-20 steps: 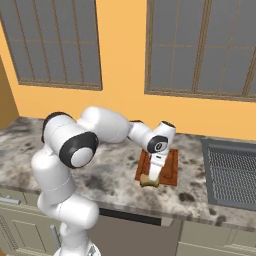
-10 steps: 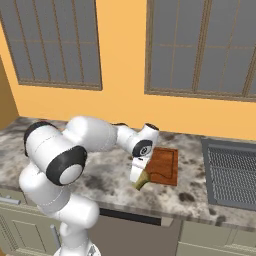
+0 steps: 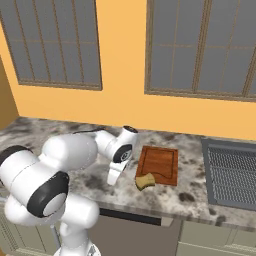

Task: Pick up the sponge from the counter and clean the cutting board by briefly scrubbing or pressing down on the cutting board. Once finished, release the sponge.

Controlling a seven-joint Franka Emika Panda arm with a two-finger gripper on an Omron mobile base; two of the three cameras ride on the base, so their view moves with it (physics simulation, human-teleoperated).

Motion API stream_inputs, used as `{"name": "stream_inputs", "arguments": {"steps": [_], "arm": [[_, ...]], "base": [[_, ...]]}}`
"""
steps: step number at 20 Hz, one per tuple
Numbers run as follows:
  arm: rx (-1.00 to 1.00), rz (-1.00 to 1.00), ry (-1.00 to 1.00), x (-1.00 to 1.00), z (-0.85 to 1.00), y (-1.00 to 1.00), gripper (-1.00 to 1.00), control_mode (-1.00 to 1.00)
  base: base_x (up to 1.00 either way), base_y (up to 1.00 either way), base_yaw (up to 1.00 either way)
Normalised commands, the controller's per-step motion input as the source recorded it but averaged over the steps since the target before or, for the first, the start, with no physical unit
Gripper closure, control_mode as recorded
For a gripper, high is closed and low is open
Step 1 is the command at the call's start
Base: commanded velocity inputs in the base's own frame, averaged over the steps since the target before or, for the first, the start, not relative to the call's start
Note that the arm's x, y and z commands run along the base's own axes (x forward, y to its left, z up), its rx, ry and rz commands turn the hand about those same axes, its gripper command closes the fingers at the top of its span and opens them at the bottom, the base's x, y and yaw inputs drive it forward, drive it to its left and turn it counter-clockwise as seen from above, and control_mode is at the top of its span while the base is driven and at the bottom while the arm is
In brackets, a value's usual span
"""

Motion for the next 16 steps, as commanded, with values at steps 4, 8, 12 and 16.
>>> {"name": "stream_inputs", "arguments": {"steps": [4, 8, 12, 16], "arm": [[0.00, 0.00, -0.01, -0.05, 0.33, 0.31, 1.00, -1.00], [0.00, 0.00, -0.01, -0.18, 0.47, 0.26, 1.00, -1.00], [0.00, 0.07, -0.06, -0.23, 0.42, 0.35, 1.00, -1.00], [-0.04, 0.14, -0.13, -0.14, 0.33, 0.45, -1.00, -1.00]], "base": [[0.00, 0.00, 0.00], [0.00, 0.00, 0.00], [0.00, 0.00, 0.00], [0.00, 0.00, 0.00]]}}
